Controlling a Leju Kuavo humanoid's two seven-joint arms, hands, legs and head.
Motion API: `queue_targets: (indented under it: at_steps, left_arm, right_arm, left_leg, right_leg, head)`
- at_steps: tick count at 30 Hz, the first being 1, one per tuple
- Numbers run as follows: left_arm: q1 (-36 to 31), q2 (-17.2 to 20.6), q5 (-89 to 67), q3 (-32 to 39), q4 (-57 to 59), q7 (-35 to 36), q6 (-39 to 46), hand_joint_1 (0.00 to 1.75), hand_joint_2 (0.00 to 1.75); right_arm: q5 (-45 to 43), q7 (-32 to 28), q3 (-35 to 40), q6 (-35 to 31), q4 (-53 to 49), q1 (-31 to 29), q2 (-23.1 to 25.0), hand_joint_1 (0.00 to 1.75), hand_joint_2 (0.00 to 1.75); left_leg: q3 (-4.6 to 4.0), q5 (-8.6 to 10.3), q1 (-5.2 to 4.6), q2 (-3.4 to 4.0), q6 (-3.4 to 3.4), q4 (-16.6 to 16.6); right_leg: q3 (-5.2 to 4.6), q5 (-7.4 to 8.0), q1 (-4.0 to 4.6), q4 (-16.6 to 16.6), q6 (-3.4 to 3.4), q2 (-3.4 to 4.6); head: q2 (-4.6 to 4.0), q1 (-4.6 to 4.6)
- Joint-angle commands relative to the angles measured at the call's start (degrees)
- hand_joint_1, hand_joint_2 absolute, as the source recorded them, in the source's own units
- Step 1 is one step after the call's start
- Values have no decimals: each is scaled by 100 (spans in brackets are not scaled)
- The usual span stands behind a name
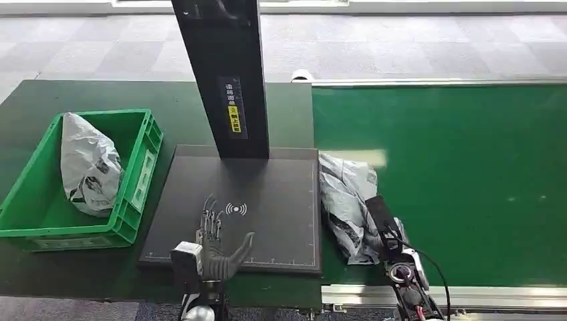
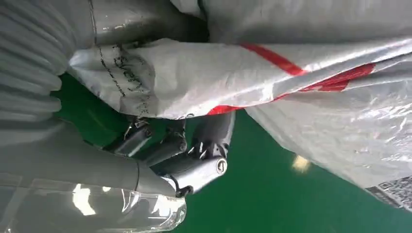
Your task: Moved the parcel from conveyor to table for the left to box.
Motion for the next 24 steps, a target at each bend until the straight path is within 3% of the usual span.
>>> queue_targets:
  at_steps: [1, 7, 10, 15, 17, 19, 21, 24]
  left_arm:
    - [236, 131, 59, -330, -65, 13, 25, 0, 175]
    - [245, 125, 103, -340, -139, 13, 120, 0, 175]
    - [384, 166, 109, -287, -373, 13, 212, 0, 175]
    - [384, 166, 109, -287, -373, 13, 212, 0, 175]
    - [522, 178, 52, -147, -698, 13, 418, 0, 175]
    - [660, 160, -36, -45, -965, 13, 629, 0, 175]
    - [742, 74, -166, -14, -1068, 13, 879, 0, 175]
    - [848, -115, -438, 209, -1143, 13, 927, 0, 175]
  right_arm:
    - [66, 114, -444, 15, -383, 308, -48, 175, 175]
    - [264, -7, -765, -75, -1000, 573, 1, 175, 175]
    - [772, 262, -706, -143, -2358, 974, 53, 175, 175]
    - [772, 262, -706, -143, -2358, 974, 53, 175, 175]
    - [919, -177, -594, -353, -3597, 1300, 74, 175, 175]
    - [1005, -220, -376, -489, -5632, 1838, -40, 175, 175]
    - [1073, -274, -238, -689, -6987, 2334, -185, 175, 175]
    - [1091, -336, -163, -843, -7540, 2674, -196, 175, 175]
  left_leg:
    - [-10, 1, 0, 1, 4, -6]
    - [-26, 3, 2, 3, 5, -9]
    - [-36, 0, -1, 1, 4, 0]
    - [-46, -4, -1, 19, 3, -3]
    - [-48, -4, 0, 17, 2, -1]
    - [-63, -5, -4, 14, 2, 5]
    - [-86, -6, -11, 8, 3, 12]
    - [-82, -14, -4, -11, 4, 13]
  right_leg:
    - [-5, 0, 3, -9, -7, -15]
    - [-20, 2, 5, -12, -12, -20]
    - [-34, -2, 1, -1, -7, -15]
    - [-46, 0, 1, -3, -8, 3]
    - [-52, -2, 2, 0, -8, -1]
    - [-68, -6, -3, 11, -8, -3]
    - [-90, -10, -10, 23, -5, -7]
    - [-76, -22, -2, 16, -7, -29]
  head:
    - [0, 0]
    - [0, 0]
    - [0, -2]
    - [0, 0]
    - [0, 0]
    - [0, 2]
    - [0, 0]
    - [0, -2]
